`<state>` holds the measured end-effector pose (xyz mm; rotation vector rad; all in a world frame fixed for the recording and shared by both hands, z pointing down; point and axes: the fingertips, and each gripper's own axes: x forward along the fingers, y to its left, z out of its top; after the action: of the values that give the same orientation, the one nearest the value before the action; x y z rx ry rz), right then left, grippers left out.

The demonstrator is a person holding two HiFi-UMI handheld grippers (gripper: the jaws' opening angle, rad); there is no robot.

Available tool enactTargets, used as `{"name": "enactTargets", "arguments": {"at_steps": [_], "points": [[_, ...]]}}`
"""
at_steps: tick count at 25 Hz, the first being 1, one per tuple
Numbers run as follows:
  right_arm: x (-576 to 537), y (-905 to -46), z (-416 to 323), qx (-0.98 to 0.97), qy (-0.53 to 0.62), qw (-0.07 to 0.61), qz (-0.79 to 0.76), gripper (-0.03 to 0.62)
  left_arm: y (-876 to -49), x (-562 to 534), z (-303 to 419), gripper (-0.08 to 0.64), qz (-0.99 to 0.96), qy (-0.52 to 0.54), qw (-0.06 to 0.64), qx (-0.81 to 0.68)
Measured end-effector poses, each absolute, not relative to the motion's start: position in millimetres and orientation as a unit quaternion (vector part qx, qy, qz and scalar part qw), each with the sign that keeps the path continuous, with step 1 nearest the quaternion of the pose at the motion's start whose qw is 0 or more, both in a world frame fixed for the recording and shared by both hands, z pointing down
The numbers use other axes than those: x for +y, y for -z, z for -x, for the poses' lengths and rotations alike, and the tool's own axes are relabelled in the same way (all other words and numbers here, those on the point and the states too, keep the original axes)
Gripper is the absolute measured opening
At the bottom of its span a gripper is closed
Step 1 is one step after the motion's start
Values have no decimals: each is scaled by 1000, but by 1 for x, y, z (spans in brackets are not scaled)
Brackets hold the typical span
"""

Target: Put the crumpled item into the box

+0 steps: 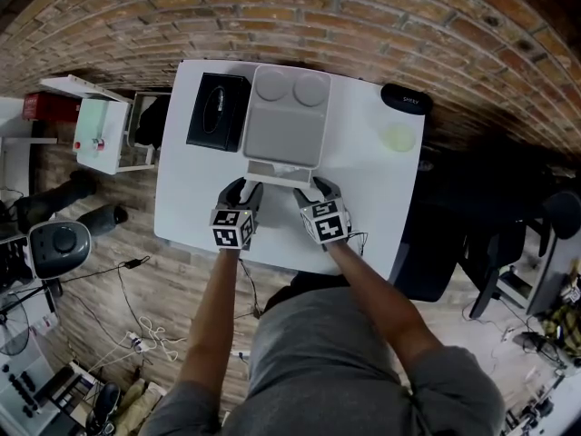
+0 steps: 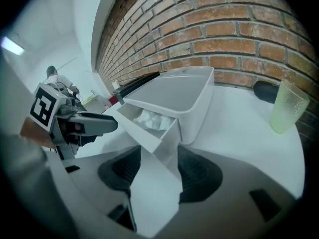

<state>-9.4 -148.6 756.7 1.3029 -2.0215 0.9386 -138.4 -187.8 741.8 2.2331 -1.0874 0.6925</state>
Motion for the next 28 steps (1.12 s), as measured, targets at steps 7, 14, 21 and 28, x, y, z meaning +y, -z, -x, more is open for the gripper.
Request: {"name": "enactTargets", "arguments": {"at_steps": [7, 14, 21, 28], "points": [[-152, -758, 6, -750, -355, 275, -486, 235, -742, -192, 136, 187, -832, -255, 279, -406], [-153, -759, 3, -745, -361, 273, -489, 247, -744, -192, 134, 187, -831, -255, 281, -406], [-162, -757, 0, -743, -365, 266, -495, 261, -741, -202, 132, 187, -833, -253, 280, -404], [-165, -759, -3, -739, -367, 266, -498, 265, -743, -204, 131, 187, -830, -254, 286, -407]]}}
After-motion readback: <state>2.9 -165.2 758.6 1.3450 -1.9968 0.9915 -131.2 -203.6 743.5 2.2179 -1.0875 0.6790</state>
